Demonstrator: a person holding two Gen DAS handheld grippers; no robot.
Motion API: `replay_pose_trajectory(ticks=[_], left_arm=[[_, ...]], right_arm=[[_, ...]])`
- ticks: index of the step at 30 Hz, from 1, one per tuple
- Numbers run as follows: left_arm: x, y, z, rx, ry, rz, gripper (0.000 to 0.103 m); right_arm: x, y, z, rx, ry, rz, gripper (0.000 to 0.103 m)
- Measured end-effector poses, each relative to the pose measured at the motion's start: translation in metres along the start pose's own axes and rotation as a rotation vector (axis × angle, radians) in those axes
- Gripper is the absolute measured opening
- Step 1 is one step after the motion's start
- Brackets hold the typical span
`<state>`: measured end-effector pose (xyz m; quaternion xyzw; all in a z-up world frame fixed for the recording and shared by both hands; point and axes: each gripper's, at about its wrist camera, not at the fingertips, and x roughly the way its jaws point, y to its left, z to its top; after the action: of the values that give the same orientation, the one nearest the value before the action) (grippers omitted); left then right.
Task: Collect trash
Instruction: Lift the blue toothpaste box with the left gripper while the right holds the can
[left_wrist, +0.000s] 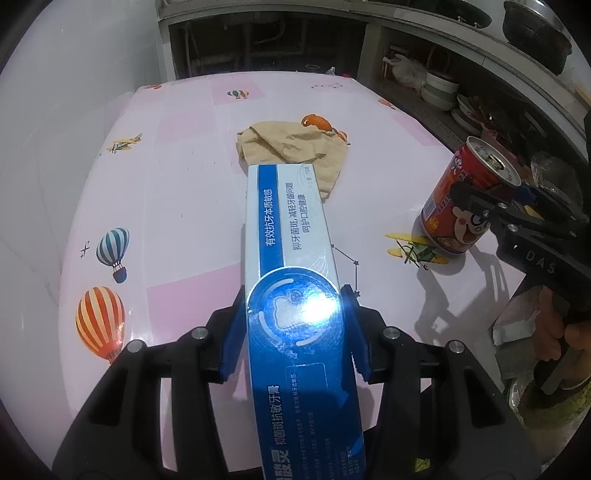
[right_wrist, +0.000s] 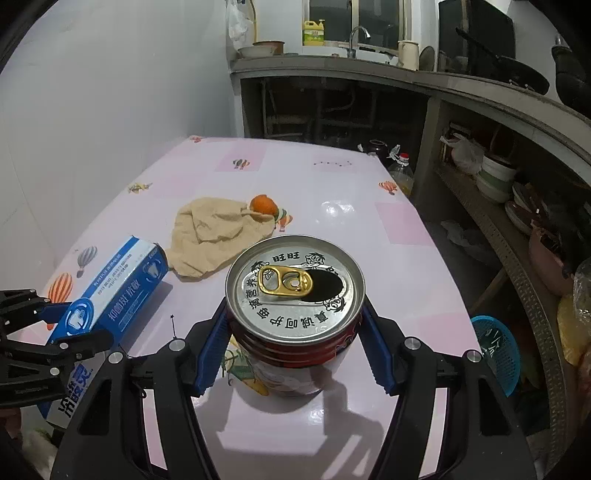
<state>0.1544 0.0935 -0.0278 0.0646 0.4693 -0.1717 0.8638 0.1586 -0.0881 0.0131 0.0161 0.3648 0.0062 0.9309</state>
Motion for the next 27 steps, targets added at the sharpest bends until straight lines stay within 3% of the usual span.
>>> replay_pose_trajectory(ticks=[19, 27], left_arm=[[-0.014, -0.004, 0.003, 0.010, -0.047, 0.013, 0.046], [-0.022, -0.015, 0.009, 0.025, -0.071, -0.002, 0.046]], right_arm=[[-0.020, -0.007, 0.006, 0.016, -0.045, 0.009, 0.064], [-0.047, -0.024, 0.007, 0.052, -0.100, -0.003, 0.064]])
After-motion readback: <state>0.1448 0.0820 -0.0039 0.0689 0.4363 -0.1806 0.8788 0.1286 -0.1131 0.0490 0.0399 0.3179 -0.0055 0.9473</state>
